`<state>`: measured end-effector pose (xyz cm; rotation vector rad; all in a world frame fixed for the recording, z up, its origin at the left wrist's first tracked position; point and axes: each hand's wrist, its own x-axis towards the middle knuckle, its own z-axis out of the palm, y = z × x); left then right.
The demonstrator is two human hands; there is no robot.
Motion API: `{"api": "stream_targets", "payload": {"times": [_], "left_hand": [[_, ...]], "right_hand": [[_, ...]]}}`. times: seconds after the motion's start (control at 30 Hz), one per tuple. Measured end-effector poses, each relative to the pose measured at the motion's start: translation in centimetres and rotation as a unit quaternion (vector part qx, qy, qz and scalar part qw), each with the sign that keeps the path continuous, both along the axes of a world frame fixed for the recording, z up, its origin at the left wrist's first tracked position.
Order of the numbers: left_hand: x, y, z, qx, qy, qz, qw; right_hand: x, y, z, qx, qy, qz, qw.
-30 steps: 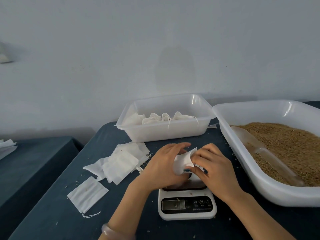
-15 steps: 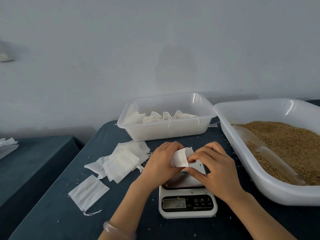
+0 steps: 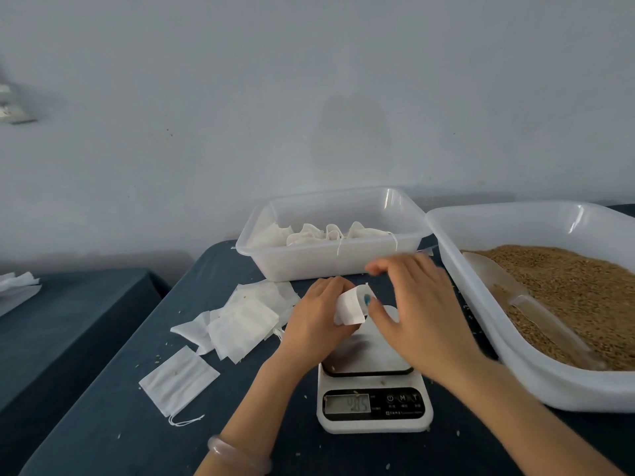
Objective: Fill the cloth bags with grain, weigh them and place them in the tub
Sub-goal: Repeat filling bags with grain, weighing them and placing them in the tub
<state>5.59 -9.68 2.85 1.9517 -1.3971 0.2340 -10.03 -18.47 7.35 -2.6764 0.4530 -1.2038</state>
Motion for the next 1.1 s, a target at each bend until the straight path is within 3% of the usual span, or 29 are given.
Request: {"api": "stream_targets", "payload": {"times": [0.17, 0.33, 0.4, 0.53, 0.7, 0.87, 1.1], "left_hand": [[0.3, -0.1, -0.2, -0.007, 0.003, 0.024, 1.0], [0.4, -0.1, -0.2, -0.02, 0.001, 0.027, 0.999], [0.4, -0.1, -0.3, -0.016, -0.003, 0.026, 1.0], [0.4, -0.1, -0.5, -0.022, -0.004, 0.027, 0.999], [0.6, -0.2, -0.6, -0.01, -0.007, 0.031, 0.999], [0.5, -0.2, -0.7, -0.002, -0.016, 0.027, 1.0], [0.5, -0.1, -0.8, 0.012, -0.014, 0.025, 1.0]], "right_hand": [[-2.2, -5.4, 5.7, 0.097, 0.127, -0.12, 0.98], [-4.8, -12.7, 6.4, 0.184, 0.408, -0.275, 0.851], [-5.0, -14.0, 4.8, 0.165, 0.461, -0.28, 0.826], [-5.1, -14.8, 2.5, 0.151, 0.482, -0.304, 0.808], [-5.7, -15.5, 2.2, 0.132, 0.466, -0.326, 0.812], [-6.6, -15.6, 1.9, 0.177, 0.474, -0.323, 0.8], [-6.1, -15.6, 1.5, 0.249, 0.428, -0.287, 0.82]]}}
